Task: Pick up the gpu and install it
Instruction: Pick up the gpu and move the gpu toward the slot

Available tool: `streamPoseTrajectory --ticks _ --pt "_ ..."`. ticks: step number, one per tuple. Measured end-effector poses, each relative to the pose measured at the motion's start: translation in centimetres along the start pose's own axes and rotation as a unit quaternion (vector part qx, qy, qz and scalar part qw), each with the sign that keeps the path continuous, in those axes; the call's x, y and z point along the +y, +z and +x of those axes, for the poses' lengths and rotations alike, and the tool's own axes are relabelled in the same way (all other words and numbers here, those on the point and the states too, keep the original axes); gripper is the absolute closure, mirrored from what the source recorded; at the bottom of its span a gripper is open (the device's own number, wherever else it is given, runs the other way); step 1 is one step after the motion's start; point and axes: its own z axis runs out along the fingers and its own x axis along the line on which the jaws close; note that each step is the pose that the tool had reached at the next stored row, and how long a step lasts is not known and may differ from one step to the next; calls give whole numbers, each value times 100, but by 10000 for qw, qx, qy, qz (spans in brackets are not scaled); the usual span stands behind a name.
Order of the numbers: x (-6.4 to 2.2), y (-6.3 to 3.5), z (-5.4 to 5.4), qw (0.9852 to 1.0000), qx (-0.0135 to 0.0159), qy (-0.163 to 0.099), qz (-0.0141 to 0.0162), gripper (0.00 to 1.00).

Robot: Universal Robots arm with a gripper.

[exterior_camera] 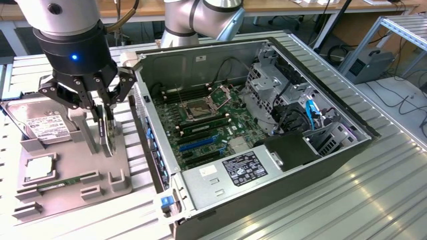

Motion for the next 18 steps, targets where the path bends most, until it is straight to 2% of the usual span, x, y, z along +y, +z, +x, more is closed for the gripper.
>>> streamPoseTrajectory --ticks 18 --pt "1 -63 -2 10000 0 0 0 73"
